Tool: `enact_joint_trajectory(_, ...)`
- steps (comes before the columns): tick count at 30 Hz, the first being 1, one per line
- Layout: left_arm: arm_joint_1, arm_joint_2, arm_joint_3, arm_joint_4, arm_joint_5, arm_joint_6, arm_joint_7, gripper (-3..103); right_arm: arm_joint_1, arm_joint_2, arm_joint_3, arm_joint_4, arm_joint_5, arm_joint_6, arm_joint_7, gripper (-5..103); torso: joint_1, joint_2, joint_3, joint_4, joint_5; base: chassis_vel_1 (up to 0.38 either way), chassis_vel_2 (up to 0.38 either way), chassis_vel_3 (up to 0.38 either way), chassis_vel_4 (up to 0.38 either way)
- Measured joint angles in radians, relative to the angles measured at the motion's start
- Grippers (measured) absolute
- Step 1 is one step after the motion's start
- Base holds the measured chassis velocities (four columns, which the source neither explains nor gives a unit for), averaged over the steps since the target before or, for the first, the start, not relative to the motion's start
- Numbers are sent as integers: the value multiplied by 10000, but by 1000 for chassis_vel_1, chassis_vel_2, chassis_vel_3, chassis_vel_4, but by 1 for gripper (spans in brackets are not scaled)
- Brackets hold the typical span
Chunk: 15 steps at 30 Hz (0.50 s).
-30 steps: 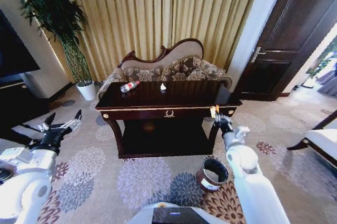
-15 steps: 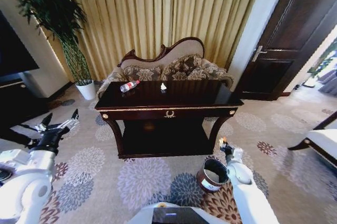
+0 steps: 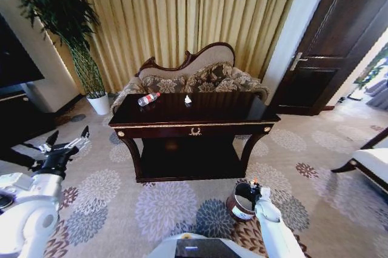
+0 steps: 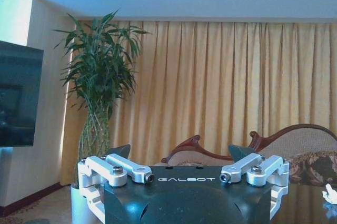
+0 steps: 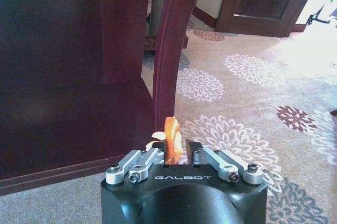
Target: Move to the front of the table and place the trash on the table into the trash bin.
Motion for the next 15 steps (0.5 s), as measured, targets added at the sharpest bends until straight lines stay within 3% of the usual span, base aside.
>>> enact_joint_trajectory(5,10,47,-1,-93,-3,2,-1,100,9,2,-3,16,-3,58,0,37,0,0,0,1,0,0,0,0,0)
enact_joint_trajectory(7,-13,98,-1,-179,-14,10,-5,100,24,-16,-4,23,0,72,0,48,0,0,0,-1,1,0,0,0,0)
enact_joint_trajectory(15,26,116,-3,-273,-20,22,-29,100,69,-48,-5,-15,8,134,0,71,0,1,0,0,0,0,0,0,0)
